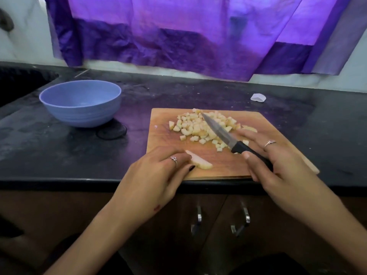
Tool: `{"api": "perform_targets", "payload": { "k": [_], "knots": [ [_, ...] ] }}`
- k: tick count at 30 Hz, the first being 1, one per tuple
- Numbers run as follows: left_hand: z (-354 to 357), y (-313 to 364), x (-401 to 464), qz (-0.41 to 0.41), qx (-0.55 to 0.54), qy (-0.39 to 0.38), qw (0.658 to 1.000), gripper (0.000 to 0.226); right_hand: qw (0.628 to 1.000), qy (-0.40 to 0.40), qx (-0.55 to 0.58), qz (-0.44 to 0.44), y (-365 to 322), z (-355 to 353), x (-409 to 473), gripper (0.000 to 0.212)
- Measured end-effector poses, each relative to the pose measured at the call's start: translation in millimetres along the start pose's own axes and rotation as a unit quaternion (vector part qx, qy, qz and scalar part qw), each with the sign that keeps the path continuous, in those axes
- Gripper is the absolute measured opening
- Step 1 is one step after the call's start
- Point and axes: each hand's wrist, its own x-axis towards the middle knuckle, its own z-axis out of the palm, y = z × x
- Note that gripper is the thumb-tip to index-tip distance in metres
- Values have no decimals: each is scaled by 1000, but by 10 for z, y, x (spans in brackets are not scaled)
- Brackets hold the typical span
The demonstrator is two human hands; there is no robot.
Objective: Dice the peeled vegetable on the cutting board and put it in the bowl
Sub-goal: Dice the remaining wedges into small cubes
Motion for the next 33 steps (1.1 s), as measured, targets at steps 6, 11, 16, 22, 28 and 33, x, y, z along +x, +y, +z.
{"api": "perform_targets", "payload": {
  "k": [6, 11, 16, 22, 28, 33],
  "knots": [
    [33, 37, -62, 26, 19, 10, 999, 33, 989, -92, -119, -3, -213, -2, 13, 39],
    [65, 29, -80, 32, 28, 13, 999, 31, 982, -109, -154, 0, -236, -32, 68, 35],
    [86, 63, -82, 28, 59, 32, 997, 31, 980, -126, -155, -5, -246, -51, 99, 32],
    [106, 97, -68, 20, 84, 32, 996, 30, 977, -166, -133, -13, -274, -100, 187, 35],
    [130, 109, -90, 10, 86, 39, 995, 30, 974, -172, -137, -48, -235, -206, 283, 32],
    [144, 104, -91, 11, 80, 47, 996, 29, 976, -168, -132, -40, -222, -213, 249, 35]
  ]
}}
